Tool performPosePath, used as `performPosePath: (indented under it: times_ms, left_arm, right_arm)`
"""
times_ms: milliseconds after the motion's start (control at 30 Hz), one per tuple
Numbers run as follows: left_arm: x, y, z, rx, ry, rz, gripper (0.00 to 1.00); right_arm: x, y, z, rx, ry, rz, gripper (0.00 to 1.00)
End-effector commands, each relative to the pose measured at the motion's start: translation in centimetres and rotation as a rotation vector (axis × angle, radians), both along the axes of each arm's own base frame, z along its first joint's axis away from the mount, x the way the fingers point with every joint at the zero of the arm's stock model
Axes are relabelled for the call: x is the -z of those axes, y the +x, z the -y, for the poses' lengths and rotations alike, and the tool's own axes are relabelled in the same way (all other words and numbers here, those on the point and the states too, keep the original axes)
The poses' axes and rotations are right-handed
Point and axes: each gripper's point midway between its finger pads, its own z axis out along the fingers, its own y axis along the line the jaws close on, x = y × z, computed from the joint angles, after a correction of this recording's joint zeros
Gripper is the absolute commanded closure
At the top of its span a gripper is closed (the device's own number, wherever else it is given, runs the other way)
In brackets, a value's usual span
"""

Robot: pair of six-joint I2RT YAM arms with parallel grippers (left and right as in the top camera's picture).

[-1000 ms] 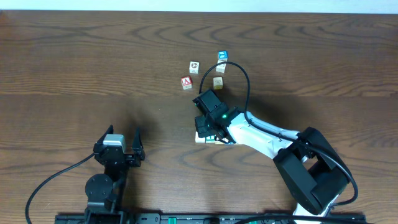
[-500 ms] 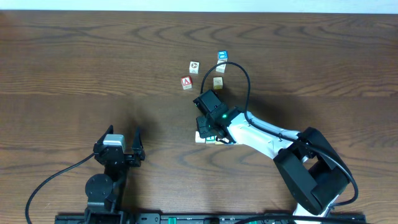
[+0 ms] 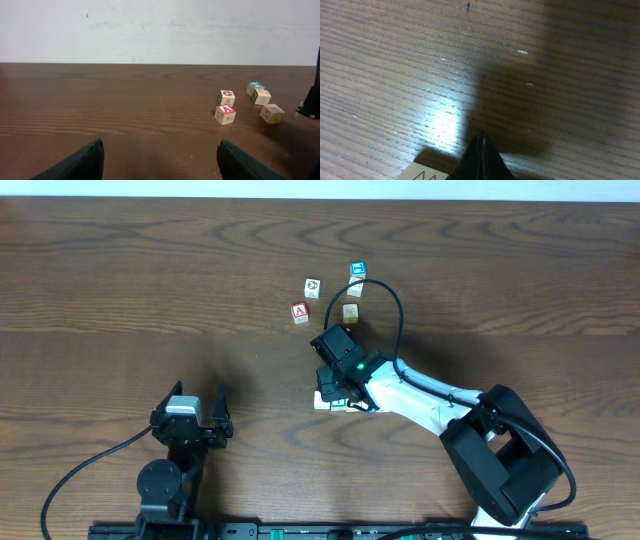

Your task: Lift 5 blocks

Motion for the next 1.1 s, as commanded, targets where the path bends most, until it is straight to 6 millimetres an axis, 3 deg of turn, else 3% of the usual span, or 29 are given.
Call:
performPosePath:
  times_ms: [0,1067]
  left_arm:
    - [1.55,-0.11,0.17,0.011,-0.004,-0.052,0.27]
    - [1.55,-0.11,0.17,0.012,-0.004,-0.052,0.27]
  right_arm:
    - [0.23,0.01,0.51,0.029,-0.020,-0.003,0.99]
    - [0.35,-0.24,0.74,0.054,-0.023,-0.019,0.99]
